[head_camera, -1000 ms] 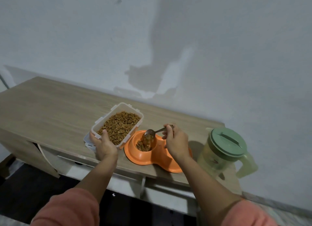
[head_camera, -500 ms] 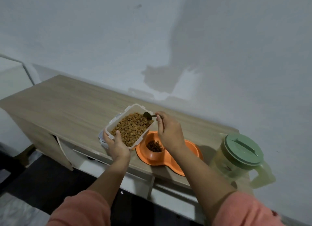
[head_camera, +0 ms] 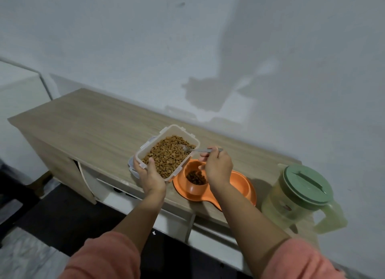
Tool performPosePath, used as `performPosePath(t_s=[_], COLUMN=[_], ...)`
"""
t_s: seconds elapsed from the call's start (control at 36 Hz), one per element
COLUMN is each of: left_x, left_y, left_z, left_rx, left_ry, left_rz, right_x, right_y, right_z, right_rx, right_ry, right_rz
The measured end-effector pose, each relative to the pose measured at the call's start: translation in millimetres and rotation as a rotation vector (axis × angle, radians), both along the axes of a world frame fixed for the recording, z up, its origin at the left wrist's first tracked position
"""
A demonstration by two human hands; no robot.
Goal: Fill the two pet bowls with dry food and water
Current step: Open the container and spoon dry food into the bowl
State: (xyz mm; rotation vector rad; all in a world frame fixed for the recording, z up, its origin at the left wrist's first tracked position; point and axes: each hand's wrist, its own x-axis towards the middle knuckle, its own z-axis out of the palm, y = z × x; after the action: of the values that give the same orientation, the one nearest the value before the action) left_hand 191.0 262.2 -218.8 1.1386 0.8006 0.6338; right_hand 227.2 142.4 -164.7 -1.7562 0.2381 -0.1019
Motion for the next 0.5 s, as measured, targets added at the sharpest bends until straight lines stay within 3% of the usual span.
performPosePath(t_s=[0.17,0.5], left_x=[0,0], left_y=[3,7], left_z=[-5,-8], left_rx=[-0.017,-0.024], left_ry=[-0.023,0.01], left_rz=[-0.007,0.017], right_x=[4,7], right_y=[-6,-19], right_z=[-3,7], right_rx=[0.244,0.35], right_ry=[0.138,0.165], right_rz=[-0.102,-0.185])
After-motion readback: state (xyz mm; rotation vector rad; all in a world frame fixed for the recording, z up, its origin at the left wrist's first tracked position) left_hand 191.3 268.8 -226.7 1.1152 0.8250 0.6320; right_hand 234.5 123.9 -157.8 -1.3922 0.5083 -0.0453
